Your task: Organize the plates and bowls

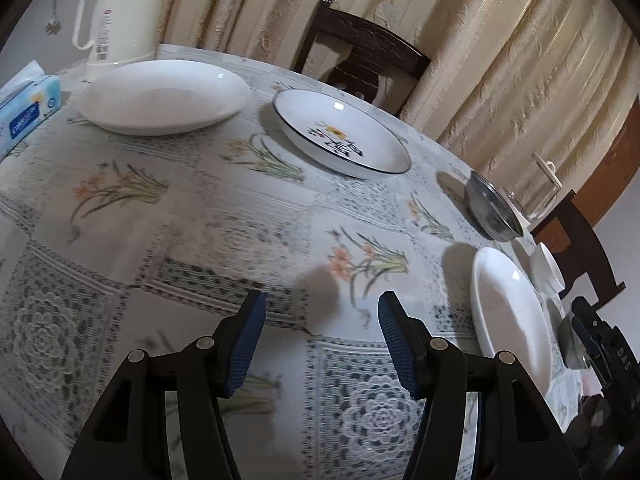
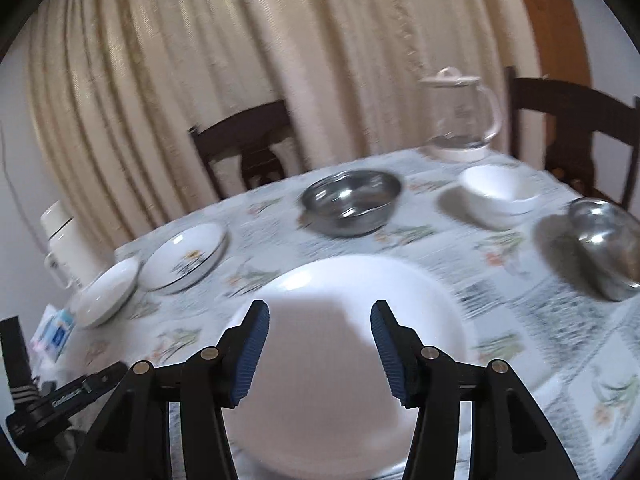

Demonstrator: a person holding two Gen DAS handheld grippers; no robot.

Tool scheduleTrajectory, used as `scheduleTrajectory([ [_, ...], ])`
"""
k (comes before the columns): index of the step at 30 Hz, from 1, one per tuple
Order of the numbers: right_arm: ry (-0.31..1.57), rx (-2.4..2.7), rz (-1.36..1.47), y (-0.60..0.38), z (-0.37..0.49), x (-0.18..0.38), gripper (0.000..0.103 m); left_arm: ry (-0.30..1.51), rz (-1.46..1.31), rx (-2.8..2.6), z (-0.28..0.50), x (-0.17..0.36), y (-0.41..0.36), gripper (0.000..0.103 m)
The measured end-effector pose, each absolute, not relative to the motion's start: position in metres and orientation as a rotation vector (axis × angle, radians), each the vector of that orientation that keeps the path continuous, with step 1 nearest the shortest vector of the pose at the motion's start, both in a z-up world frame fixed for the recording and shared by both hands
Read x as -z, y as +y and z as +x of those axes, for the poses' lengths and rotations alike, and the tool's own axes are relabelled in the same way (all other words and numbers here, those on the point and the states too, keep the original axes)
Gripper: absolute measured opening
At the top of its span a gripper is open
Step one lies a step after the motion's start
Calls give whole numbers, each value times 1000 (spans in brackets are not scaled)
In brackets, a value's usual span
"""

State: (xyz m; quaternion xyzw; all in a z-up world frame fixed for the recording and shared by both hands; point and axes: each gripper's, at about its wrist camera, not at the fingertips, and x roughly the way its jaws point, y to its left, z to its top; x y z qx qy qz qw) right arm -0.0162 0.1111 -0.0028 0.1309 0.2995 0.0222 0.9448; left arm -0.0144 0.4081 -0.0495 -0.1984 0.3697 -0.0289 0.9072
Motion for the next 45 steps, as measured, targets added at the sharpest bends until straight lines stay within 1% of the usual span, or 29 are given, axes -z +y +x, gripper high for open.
scheduleTrajectory([
  [16, 765, -317, 259, 195, 2, 18, 56, 739, -436, -23, -17, 45, 450, 60],
  [32, 887, -433, 315, 238, 22, 30, 57, 741, -504, -87, -11, 46, 497, 61],
  [38, 904, -447, 330, 251, 31, 30, 57, 770, -555, -86, -1, 51, 512, 61],
  [45, 928, -472, 363, 269, 50, 27, 57, 750, -562, -114, 9, 44, 531, 61],
])
